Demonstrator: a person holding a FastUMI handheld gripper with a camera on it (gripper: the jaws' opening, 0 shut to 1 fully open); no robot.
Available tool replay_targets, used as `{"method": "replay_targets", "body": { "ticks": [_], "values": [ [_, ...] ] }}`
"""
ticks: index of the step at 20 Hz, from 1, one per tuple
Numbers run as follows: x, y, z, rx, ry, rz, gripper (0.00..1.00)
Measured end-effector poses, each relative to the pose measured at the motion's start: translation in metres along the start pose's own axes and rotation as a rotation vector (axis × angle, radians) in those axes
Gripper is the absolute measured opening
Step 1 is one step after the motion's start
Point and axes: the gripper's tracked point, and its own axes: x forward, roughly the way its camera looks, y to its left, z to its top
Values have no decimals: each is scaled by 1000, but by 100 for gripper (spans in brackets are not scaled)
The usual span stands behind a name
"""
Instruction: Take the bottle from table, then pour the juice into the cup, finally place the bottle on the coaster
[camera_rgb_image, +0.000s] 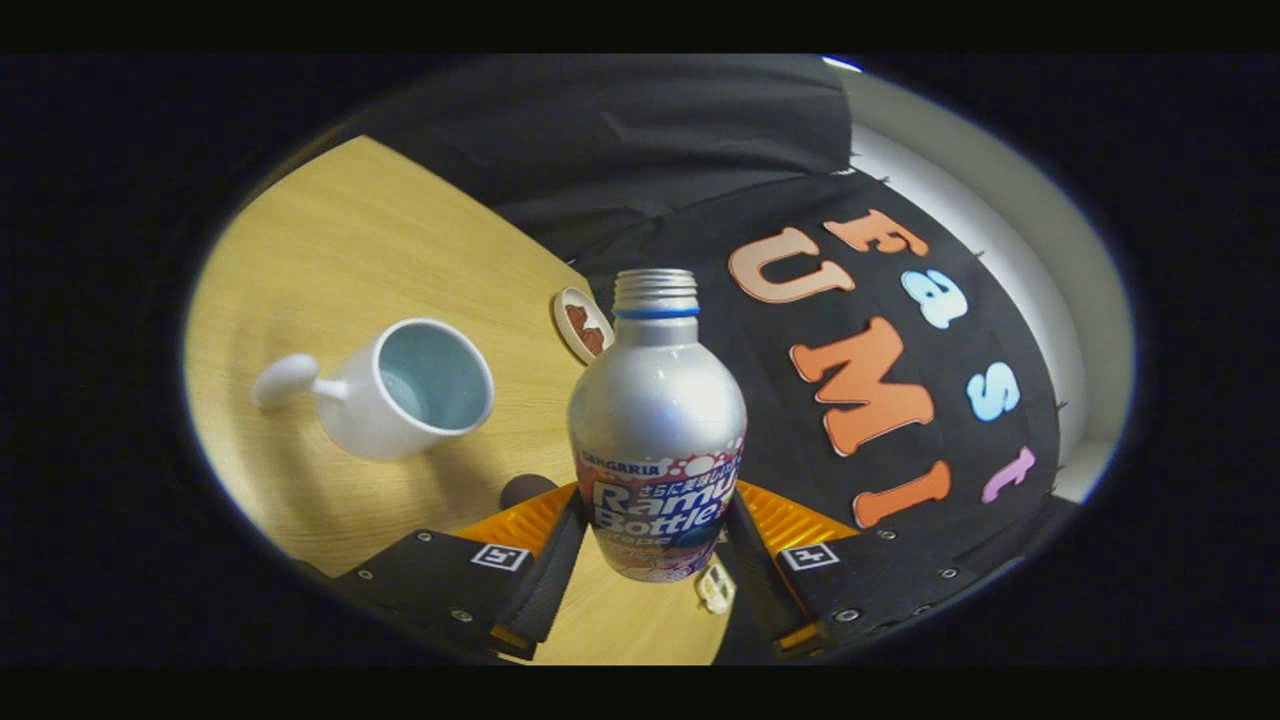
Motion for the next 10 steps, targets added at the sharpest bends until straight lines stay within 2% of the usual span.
{"method": "replay_targets", "body": {
  "ticks": [10],
  "values": [
    [10, -27, 2, 554, -60, 24, 77]
  ]
}}
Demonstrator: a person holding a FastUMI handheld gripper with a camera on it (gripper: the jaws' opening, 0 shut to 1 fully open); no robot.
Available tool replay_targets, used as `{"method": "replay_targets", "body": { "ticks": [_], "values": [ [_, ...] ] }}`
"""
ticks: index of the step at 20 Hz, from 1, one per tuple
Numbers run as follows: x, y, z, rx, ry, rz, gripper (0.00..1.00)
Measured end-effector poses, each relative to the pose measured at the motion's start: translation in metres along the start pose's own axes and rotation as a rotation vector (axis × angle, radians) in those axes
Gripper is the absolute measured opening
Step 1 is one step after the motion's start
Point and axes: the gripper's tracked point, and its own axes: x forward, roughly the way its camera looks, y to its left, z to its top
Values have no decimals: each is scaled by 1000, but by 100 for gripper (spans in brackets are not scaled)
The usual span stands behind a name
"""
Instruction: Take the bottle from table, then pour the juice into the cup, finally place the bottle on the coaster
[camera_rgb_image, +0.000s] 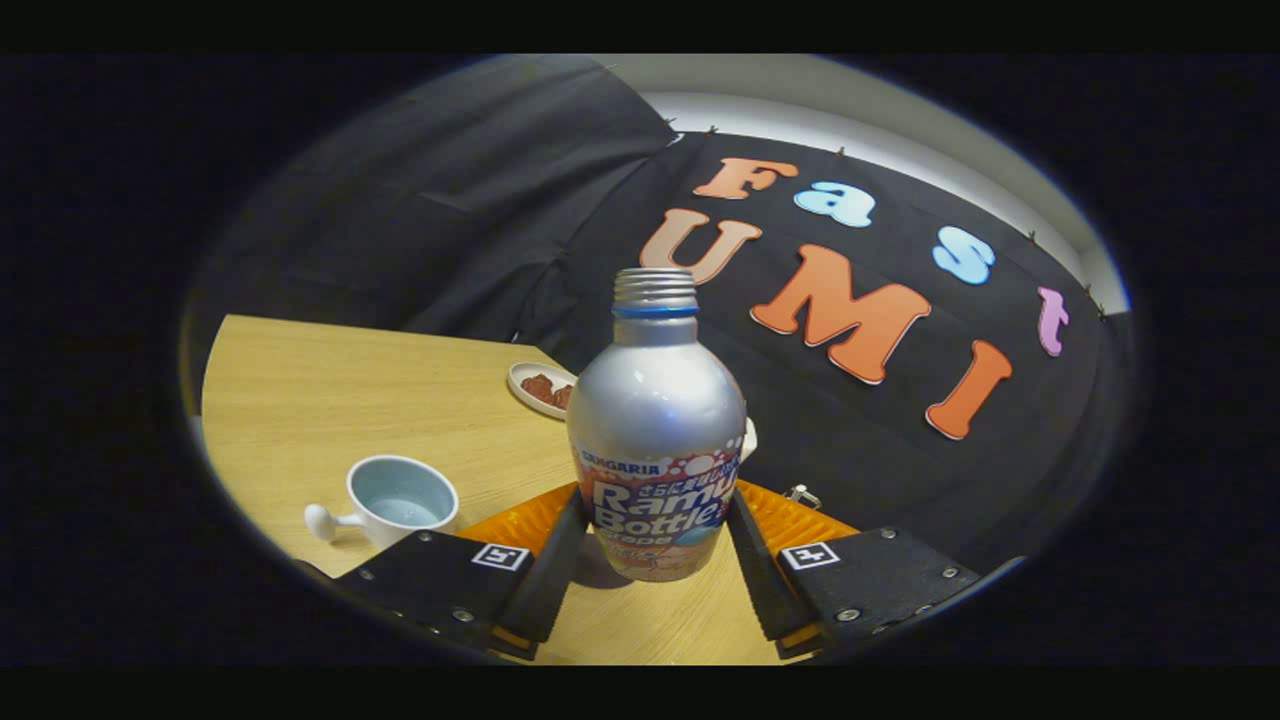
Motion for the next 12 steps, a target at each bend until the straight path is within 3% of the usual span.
{"method": "replay_targets", "body": {
  "ticks": [7, 12],
  "values": [
    [26, -6, -8, 288, -4, 31, 77],
    [52, -3, -30, 401, 44, 32, 77]
  ]
}}
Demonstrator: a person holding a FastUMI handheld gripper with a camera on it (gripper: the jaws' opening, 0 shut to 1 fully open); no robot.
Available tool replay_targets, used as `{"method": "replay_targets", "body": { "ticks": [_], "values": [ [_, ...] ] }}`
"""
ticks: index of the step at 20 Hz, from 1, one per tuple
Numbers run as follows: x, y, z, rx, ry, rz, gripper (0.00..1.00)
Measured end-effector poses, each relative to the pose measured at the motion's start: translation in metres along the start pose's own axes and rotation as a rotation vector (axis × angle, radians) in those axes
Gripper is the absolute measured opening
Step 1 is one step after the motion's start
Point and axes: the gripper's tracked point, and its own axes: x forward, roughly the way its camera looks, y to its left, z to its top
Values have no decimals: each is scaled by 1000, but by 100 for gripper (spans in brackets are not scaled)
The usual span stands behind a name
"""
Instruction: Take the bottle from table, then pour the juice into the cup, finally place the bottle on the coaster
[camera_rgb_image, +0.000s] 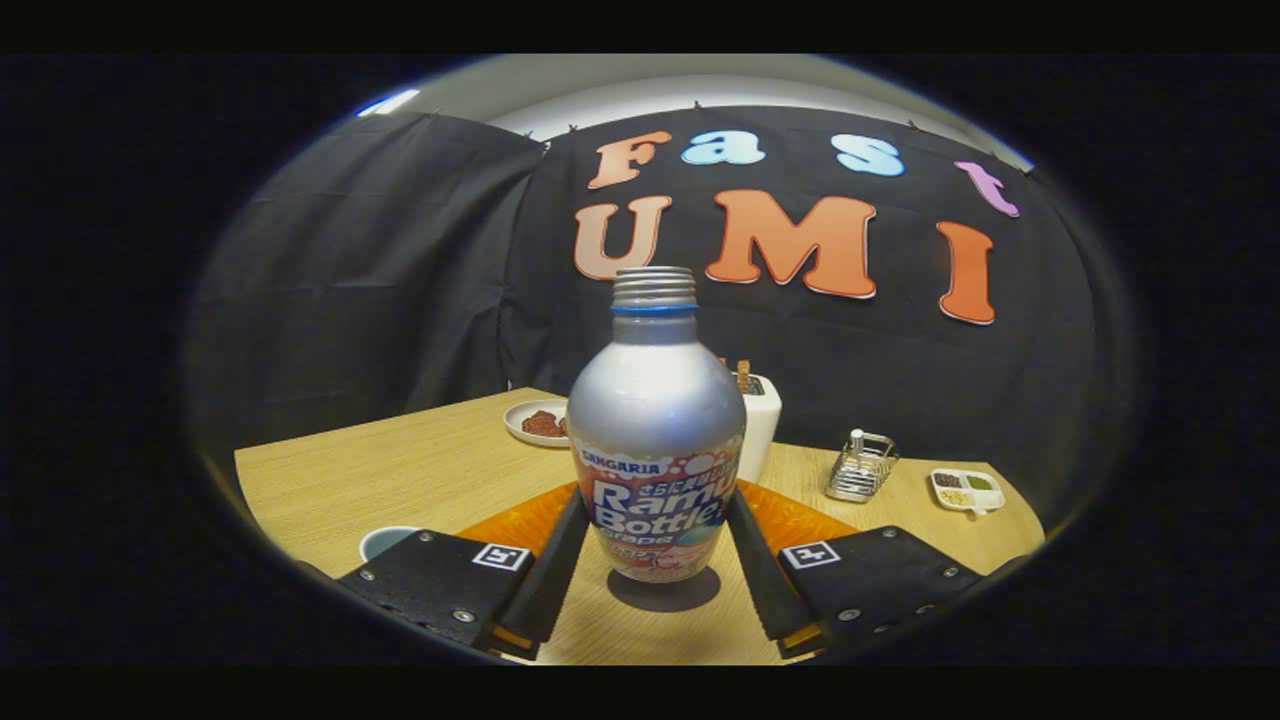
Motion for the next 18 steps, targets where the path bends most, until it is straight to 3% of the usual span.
{"method": "replay_targets", "body": {
  "ticks": [9, 18],
  "values": [
    [31, -18, -59, 47, 126, -42, 77],
    [37, -15, -82, 70, 168, -33, 77]
  ]
}}
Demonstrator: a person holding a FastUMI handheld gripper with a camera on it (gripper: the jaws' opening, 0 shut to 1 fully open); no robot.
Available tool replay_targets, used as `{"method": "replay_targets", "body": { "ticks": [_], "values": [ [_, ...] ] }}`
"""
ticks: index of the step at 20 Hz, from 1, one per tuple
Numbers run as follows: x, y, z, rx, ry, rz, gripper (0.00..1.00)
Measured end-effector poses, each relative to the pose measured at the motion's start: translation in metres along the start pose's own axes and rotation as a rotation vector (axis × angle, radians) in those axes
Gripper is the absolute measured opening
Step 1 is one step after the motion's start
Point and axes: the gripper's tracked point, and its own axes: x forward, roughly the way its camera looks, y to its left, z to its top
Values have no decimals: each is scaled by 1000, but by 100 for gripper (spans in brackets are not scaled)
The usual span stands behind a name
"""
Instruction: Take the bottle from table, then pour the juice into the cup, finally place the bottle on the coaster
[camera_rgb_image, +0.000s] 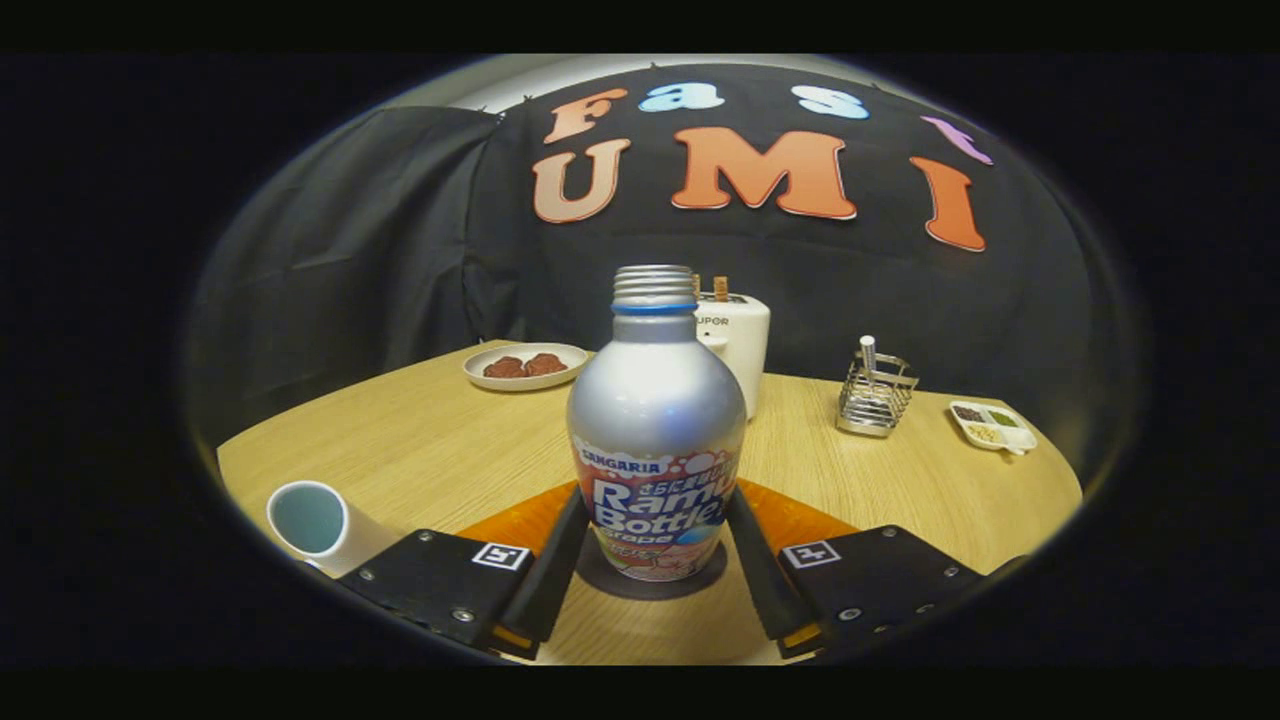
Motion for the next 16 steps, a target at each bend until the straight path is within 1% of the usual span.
{"method": "replay_targets", "body": {
  "ticks": [5, 8, 12, 16],
  "values": [
    [-5, -2, -3, 25, 15, 9, 81],
    [-16, -6, 6, 38, -21, 0, 90],
    [-47, -5, 22, 31, -75, 6, 93],
    [-98, -3, 53, 35, -185, 24, 95]
  ]
}}
